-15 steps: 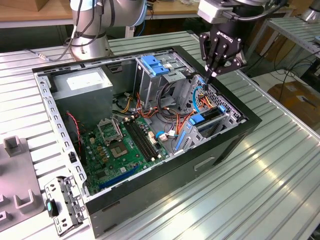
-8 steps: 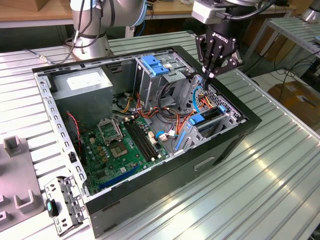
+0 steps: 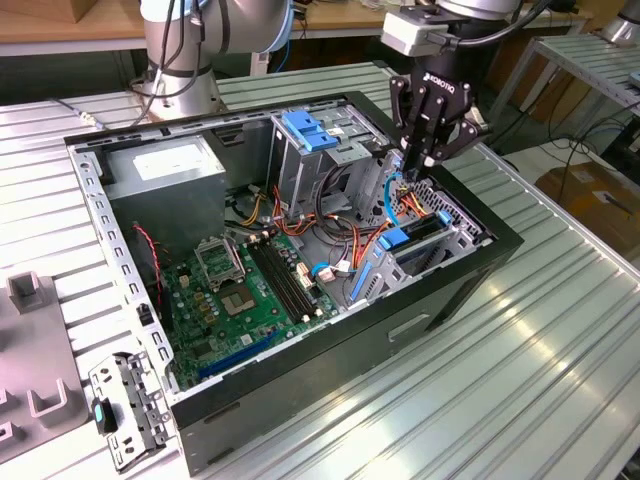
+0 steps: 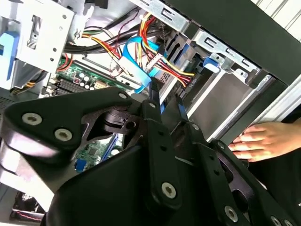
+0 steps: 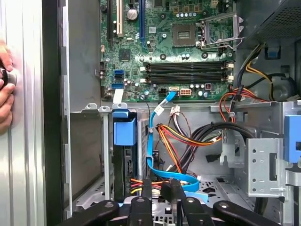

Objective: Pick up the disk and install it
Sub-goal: 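Insert the second disk wire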

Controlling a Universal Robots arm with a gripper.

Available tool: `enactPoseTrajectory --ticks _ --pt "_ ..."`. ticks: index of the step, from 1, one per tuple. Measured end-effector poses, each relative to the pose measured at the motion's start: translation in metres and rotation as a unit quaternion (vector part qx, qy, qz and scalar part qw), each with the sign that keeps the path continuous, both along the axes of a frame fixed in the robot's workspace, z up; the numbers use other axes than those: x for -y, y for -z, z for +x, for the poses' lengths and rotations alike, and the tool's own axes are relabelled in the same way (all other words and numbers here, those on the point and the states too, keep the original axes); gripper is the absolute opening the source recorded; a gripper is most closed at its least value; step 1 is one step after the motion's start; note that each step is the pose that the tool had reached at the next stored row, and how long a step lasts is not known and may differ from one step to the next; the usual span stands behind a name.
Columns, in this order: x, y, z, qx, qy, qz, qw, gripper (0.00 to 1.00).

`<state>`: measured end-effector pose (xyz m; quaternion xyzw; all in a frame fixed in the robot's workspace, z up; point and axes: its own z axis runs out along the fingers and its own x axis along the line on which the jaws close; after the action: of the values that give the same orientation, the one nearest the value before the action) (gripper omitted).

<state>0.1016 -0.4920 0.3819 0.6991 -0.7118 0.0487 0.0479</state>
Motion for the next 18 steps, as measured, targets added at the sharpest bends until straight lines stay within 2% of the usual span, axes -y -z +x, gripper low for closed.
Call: enactPoseTrajectory --ticks 2,4,6,9,15,18 --pt "0.0000 0.0030 0.0003 0.0000 0.000 -0.0043 0.99999 0.30" --pt "-0.0001 0.0058 0.0005 0.0000 0.000 -0.0053 0.99999 0.30" --pt "-0.0003 0.0059 0.0005 -0.0001 0.000 -0.0052 0.99999 0.30" --pt "-0.0004 0.0032 0.0006 -0.0002 0.000 -0.0052 0.99999 0.30" --pt "-0.0004 -0.0062 0.0005 -0.0006 0.000 -0.0052 0.99999 0.30" --pt "-0.0005 -0.0072 0.0006 -0.0008 0.000 -0.0050 0.99999 0.30"
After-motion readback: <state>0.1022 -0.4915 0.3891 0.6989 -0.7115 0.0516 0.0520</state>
